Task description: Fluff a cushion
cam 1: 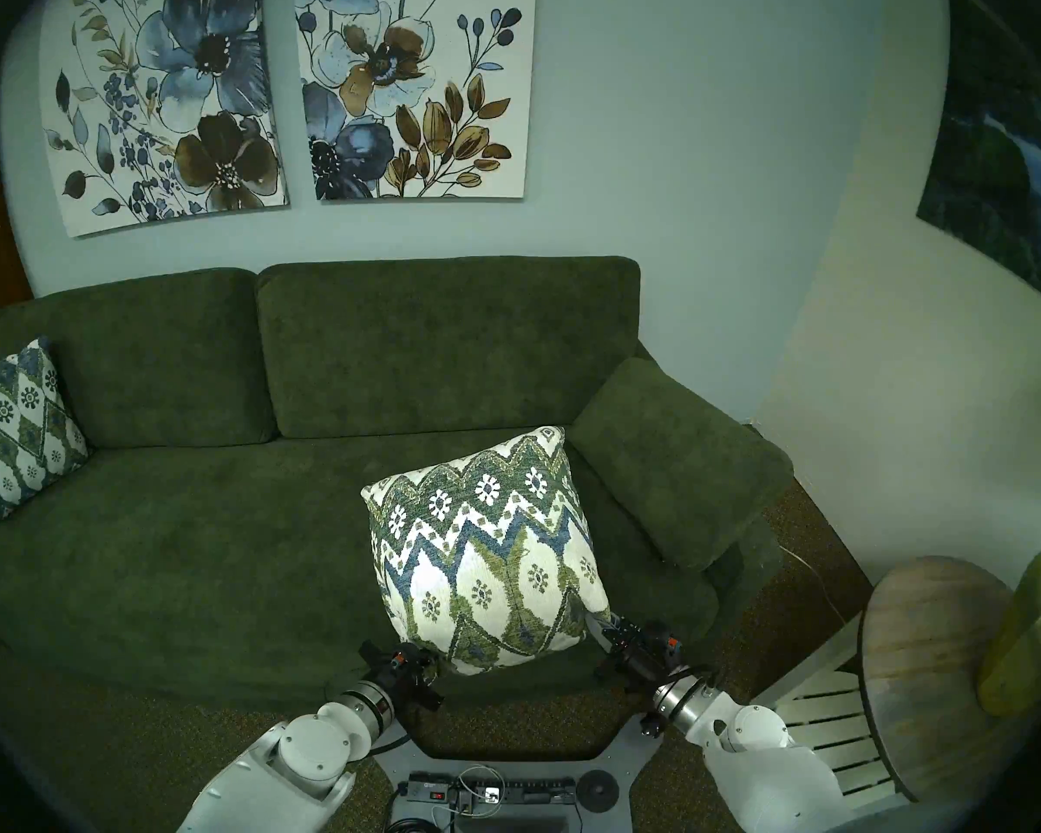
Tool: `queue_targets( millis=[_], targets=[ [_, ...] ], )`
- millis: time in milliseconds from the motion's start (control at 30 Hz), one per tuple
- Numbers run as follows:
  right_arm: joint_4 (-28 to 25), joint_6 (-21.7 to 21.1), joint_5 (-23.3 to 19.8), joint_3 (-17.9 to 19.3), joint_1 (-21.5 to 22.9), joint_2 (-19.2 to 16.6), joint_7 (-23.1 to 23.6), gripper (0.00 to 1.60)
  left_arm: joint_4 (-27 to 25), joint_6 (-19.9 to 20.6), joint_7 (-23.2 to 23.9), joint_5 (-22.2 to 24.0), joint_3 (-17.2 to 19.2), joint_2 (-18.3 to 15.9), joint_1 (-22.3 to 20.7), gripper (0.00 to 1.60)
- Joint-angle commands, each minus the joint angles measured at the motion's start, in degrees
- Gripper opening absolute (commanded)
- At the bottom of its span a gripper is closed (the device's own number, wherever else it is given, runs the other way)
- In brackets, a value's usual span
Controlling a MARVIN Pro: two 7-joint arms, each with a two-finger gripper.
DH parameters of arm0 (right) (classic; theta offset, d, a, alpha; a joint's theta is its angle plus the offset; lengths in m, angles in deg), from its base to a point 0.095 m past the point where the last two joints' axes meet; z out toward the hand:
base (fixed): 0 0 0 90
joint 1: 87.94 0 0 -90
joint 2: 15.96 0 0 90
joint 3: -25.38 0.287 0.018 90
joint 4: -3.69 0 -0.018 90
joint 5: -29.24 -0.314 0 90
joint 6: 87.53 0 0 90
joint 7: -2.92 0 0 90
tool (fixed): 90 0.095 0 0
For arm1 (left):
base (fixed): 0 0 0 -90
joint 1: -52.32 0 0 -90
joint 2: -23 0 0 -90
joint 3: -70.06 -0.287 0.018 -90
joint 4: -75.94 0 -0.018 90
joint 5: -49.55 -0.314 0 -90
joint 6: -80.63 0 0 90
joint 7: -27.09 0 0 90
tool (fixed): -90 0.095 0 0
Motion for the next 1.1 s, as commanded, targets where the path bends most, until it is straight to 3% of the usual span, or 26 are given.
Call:
queue_targets(
  millis=[0, 200, 233, 300, 333, 367, 567, 767, 1067],
  targets=[
    [-0.75, 0.22, -0.02, -0.09, 0.08, -0.07, 0.35, 0.0, 1.87, -4.12, 1.21, -3.55, -0.84, 1.41, -6.7, 0.0],
    [-0.71, 0.25, -0.02, -0.1, 0.1, -0.07, 0.35, 0.0, -3.3, -7.1, 2.9, -4.5, -1.22, -1.64, -7.1, 0.0],
    [-0.72, 0.26, -0.02, -0.1, 0.1, -0.07, 0.34, 0.0, -4.18, -7.46, 3.06, -4.83, -1.37, -1.99, -6.78, 0.07],
    [-0.77, 0.27, -0.05, -0.11, 0.08, -0.08, 0.33, 0.0, -5.36, -8.55, 3.88, -5.16, -1.87, -2.62, -6.08, 0.0],
    [-0.78, 0.27, -0.07, -0.12, 0.07, -0.09, 0.32, 0.0, -5.42, -9.22, 3.82, -5.56, -2.13, -2.74, -5.91, 1.11],
    [-0.82, 0.27, -0.09, -0.14, 0.05, -0.11, 0.32, 0.0, -7.03, -9.15, 4.0, -5.66, -2.19, -3.3, -4.83, 1.6],
    [-1.03, 0.21, -0.19, -0.24, -0.06, -0.21, 0.29, 0.0, -9.71, -7.5, 5.07, -4.89, -2.41, -4.67, -1.21, 1.6],
    [-1.07, 0.21, -0.24, -0.34, -0.08, -0.27, 0.16, 0.0, -13.54, -0.42, 4.29, -5.43, -3.0, -5.3, 3.78, 1.6],
    [-1.13, 0.21, -0.27, -0.39, -0.12, -0.31, 0.07, 0.0, -13.44, 9.23, 2.98, -7.68, -5.55, -4.71, 7.47, 1.6]
  ],
)
